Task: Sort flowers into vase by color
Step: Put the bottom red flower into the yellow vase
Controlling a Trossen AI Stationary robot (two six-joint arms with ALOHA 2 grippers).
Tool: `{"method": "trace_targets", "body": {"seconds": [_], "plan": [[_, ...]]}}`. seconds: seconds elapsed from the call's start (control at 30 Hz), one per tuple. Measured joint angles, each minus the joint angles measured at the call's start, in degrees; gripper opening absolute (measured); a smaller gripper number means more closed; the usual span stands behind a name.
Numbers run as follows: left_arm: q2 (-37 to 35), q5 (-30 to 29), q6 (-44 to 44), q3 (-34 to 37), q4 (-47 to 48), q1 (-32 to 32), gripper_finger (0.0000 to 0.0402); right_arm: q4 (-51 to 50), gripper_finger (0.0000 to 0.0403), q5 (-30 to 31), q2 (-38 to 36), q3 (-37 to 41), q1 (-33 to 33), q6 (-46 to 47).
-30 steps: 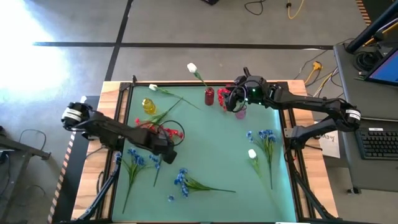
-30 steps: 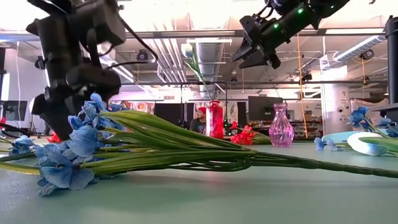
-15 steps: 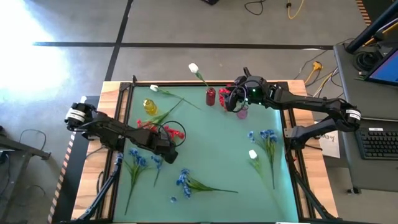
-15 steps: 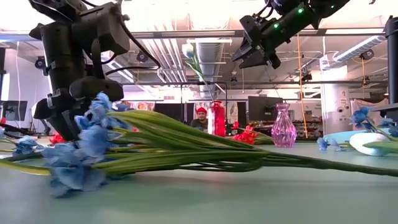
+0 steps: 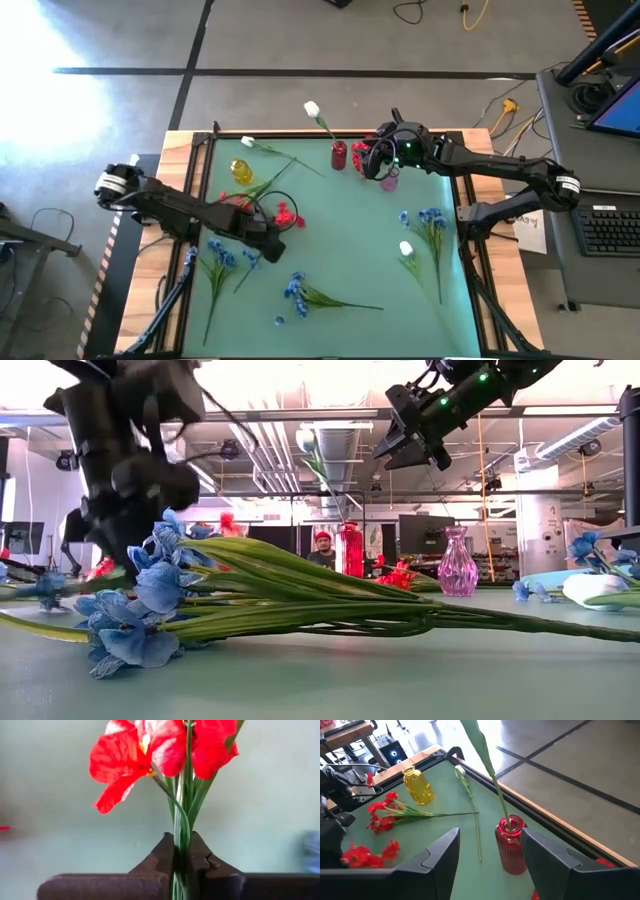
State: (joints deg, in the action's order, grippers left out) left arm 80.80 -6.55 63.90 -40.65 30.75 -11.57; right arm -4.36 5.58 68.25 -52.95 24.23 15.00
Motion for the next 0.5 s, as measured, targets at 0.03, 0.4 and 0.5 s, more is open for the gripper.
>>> {"method": "trace_targets", "body": {"seconds": [0.03,0.4,0.5], "plan": [[-1.66,0.00,-1.02,-0.19,0.06,0.00,0.0002,-0.04,0.0203,0.00,0.00,0.00,0.00,0.00],[-23.13,-3.80,-24.58,-2.46,-9.43,0.99,0.0000,-0.13,0.0203,0.00,0.00,0.00,0.00,-0.20],[-27.78,-3.68,-35.88,-2.46,-19.18,2.47,0.0000,-0.11,0.0203,0.00,0.00,0.00,0.00,-0.20]]}}
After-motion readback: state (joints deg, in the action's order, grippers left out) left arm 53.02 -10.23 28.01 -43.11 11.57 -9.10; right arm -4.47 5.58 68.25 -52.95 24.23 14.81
